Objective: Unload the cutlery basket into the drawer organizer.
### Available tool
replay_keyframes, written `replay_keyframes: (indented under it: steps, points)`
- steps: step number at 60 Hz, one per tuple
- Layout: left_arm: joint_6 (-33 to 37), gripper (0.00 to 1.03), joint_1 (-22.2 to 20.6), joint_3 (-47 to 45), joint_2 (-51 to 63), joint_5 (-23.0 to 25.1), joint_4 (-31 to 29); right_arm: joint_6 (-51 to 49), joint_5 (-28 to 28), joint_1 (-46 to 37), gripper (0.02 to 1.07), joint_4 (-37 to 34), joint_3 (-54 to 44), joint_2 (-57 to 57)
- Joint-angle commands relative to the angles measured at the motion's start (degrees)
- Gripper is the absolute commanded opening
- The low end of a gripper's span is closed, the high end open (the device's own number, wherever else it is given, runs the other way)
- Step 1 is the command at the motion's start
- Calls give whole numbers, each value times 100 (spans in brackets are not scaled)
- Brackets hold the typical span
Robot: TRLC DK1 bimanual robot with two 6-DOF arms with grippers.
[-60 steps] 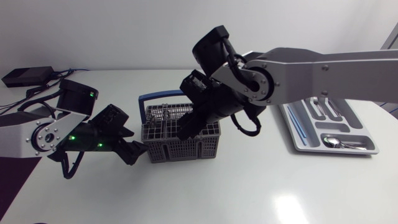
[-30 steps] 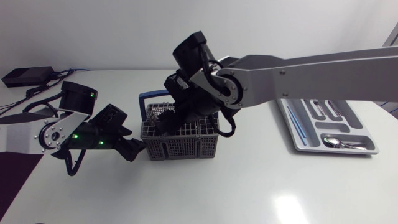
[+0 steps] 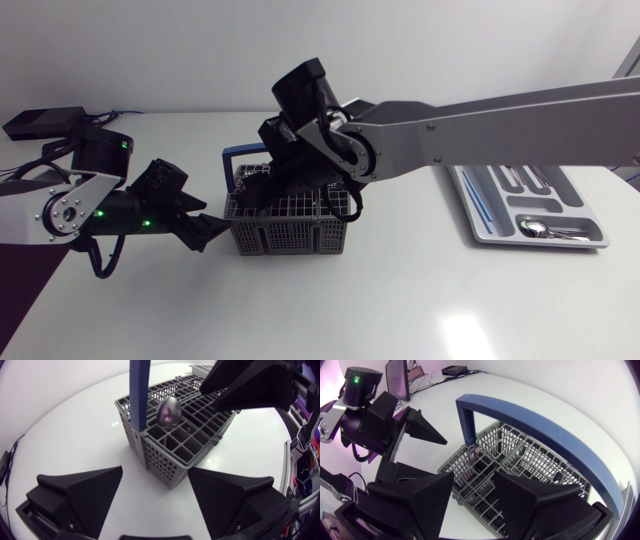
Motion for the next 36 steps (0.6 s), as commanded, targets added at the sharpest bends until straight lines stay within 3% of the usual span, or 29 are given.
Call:
replay_keyframes:
  steps: [1, 36]
  points:
    - [146, 92, 132, -155, -180, 204, 70, 257, -63, 21, 62, 114, 121, 188]
    - [322, 92, 624, -198, -251, 995, 228, 600, -10, 100, 62, 720, 288, 636]
